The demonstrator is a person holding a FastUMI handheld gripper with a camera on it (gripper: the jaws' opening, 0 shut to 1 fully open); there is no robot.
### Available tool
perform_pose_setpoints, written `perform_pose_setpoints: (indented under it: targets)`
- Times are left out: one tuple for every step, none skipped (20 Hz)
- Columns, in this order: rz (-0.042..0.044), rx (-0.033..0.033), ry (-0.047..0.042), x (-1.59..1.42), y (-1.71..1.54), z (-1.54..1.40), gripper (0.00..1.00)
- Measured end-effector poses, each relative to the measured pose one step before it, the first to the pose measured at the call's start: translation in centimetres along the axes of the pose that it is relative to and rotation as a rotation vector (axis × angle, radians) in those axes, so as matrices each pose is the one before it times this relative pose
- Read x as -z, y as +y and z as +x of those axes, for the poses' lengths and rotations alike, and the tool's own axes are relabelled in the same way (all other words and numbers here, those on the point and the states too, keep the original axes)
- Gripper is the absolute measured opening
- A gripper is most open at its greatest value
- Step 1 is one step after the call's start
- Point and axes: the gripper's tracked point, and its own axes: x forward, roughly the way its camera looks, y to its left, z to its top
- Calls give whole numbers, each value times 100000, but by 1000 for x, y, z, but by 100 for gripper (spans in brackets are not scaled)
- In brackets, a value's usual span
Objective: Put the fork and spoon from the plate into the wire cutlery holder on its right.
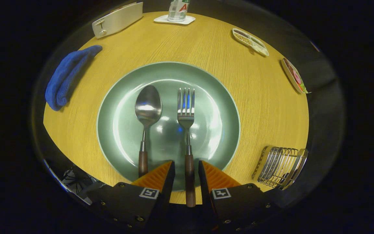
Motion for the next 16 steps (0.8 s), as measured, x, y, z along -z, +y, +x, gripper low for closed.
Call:
perform_pose_setpoints:
  targets:
    - [339, 587, -280, -126, -36, 125, 39]
    - [650, 1420, -644, -254, -355, -54, 39]
    - [148, -2920, -1196, -264, 461, 21, 39]
    - [-66, -1269, -792, -91, 108, 258, 24]
    - [433, 1091, 211, 54, -125, -131, 9]
    - [407, 1076, 96, 19, -135, -91, 9]
    - [257, -147, -1196, -252, 38, -175, 9]
    - [6, -733, -2480, -402, 138, -98, 9]
    - [563, 1040, -1562, -256, -143, -248, 1]
    - [1306, 1045, -430, -225, -119, -353, 1]
    - [1109, 652, -1476, -405, -199, -350, 1]
    - [946, -20, -1500, -451, -97, -367, 1]
    - [824, 621, -1419, -444, -107, -411, 1]
    - [838, 1017, -1130, -359, -262, -505, 1]
    - [1155, 781, -897, -303, -306, -459, 1]
    - [1827, 756, -1614, -500, -277, -507, 1]
